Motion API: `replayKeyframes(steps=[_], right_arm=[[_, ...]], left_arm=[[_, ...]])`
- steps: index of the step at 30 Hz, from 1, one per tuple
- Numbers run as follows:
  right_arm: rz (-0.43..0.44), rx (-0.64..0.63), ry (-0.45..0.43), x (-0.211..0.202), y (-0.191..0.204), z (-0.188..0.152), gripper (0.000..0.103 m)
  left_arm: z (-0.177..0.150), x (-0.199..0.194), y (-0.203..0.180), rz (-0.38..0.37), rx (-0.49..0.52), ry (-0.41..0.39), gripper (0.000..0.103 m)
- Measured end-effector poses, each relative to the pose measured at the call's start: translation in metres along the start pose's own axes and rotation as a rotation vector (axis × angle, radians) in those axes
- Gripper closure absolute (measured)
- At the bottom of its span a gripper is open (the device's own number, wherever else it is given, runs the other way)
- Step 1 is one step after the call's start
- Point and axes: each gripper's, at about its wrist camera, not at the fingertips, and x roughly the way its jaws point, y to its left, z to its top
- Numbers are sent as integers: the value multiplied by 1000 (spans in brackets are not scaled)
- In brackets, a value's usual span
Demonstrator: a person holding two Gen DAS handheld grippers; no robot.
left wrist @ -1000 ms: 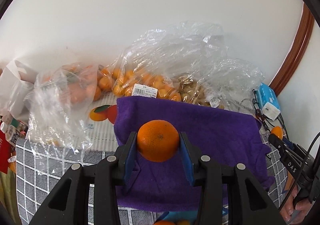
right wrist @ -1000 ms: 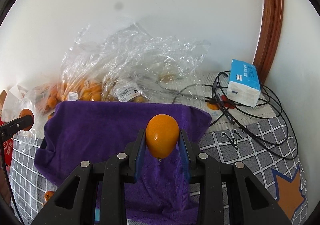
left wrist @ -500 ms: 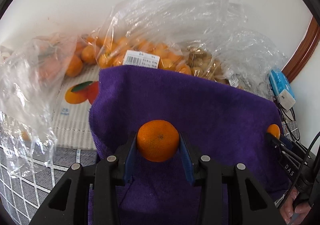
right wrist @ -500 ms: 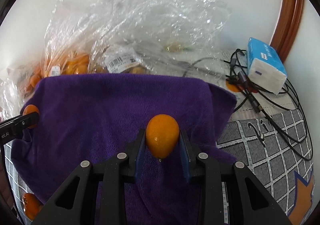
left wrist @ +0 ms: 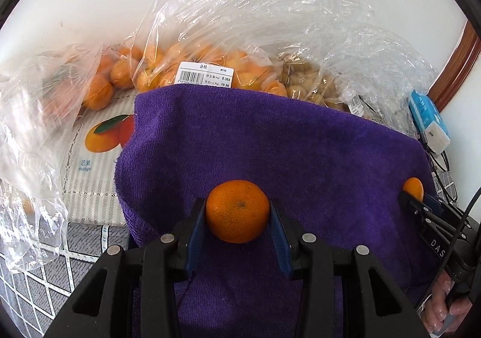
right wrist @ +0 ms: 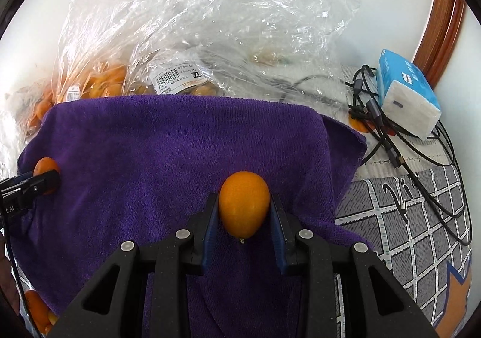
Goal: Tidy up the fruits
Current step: 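Carry both held oranges over the purple towel with both grippers, then open both grippers to set the oranges on the purple towel, then withdraw both grippers from the towel back toward the fruit pile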
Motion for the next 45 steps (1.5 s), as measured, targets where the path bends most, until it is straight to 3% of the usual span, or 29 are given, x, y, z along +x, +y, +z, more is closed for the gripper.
replayKeyframes(steps=[5, 9, 11, 16, 22, 28, 34, 38, 45], right_arm=[[2, 8, -18, -13, 1, -2, 49], [-7, 21, -60, -36, 3, -7, 30], [-19, 25, -87, -53, 5, -12, 28], [-46, 23, -116, -90, 4, -24, 28], [-89, 51, -183, -132, 1, -47, 28], [-47, 37, -163, -155, 7, -77, 28], [-13, 7, -143, -167, 23, -114, 29], [-3, -5, -140, -170, 35, -134, 40], [37, 2, -97, -159, 50, -153, 41]], left_arm=[[6, -2, -2, 6, 4, 10, 61], [10, -25, -5, -5, 19, -33, 46], [11, -41, -8, -10, 28, -64, 44], [-1, -78, -5, -42, 0, -120, 41], [-36, -119, 2, -7, -19, -169, 41], [-77, -154, 16, 13, -22, -196, 41], [-115, -166, 32, 27, -35, -183, 41], [-135, -167, 46, 36, -49, -162, 41], [-160, -156, 73, 51, -89, -124, 39]])
